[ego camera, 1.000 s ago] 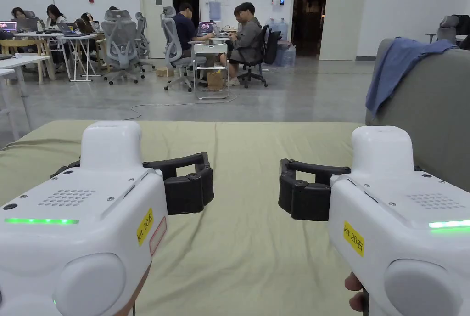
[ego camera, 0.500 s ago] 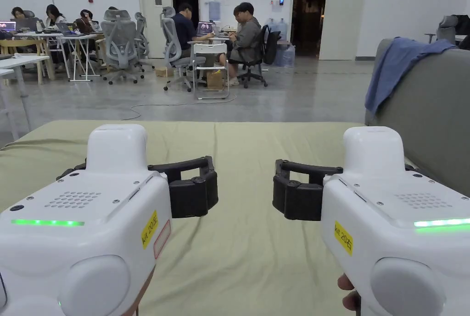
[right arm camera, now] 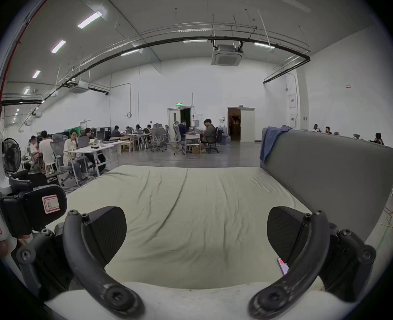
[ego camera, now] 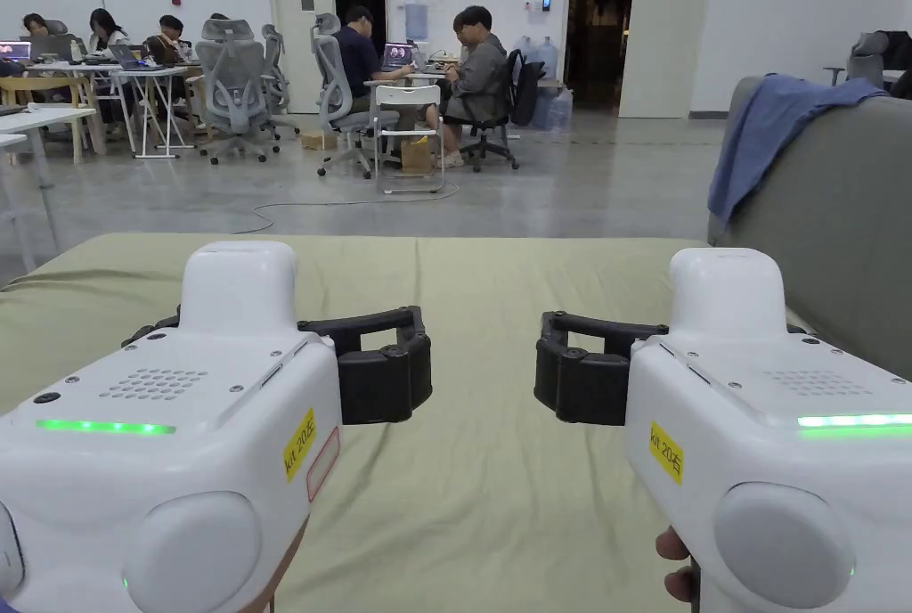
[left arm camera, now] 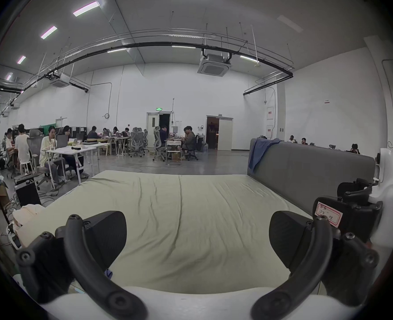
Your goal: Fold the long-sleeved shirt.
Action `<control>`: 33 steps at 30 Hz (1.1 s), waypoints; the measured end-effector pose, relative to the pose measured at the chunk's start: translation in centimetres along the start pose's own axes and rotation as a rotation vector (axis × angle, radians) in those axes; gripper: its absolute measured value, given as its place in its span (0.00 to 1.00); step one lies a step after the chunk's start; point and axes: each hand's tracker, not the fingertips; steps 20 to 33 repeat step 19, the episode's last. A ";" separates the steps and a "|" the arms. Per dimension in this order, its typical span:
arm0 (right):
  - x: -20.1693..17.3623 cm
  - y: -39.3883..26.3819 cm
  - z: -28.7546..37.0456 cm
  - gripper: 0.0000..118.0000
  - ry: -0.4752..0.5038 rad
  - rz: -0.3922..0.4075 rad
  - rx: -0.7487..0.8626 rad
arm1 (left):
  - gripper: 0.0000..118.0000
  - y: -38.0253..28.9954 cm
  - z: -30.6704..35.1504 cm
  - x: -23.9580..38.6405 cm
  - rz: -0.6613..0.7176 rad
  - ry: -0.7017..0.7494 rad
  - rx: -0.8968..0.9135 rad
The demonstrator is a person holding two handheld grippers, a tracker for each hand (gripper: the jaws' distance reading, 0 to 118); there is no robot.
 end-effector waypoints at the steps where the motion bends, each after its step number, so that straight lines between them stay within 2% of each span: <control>1: -0.1 0.0 0.0 1.00 0.000 0.003 0.001 | 1.00 0.0 0.0 0.0 0.001 0.001 0.000; 9: -0.3 0.0 0.3 1.00 0.012 0.007 0.010 | 1.00 -0.2 -0.1 -0.4 0.024 -0.003 -0.014; 14: -0.6 -0.2 0.0 1.00 -0.041 0.038 0.021 | 1.00 -0.2 -0.1 -0.3 0.018 -0.004 -0.014; 19: 0.0 -0.2 0.0 1.00 -0.003 -0.027 -0.011 | 1.00 -0.5 -0.2 -0.2 0.019 -0.008 -0.023; 33: 0.0 -0.2 0.0 1.00 -0.003 -0.027 -0.011 | 1.00 -0.5 -0.2 -0.2 0.019 -0.008 -0.023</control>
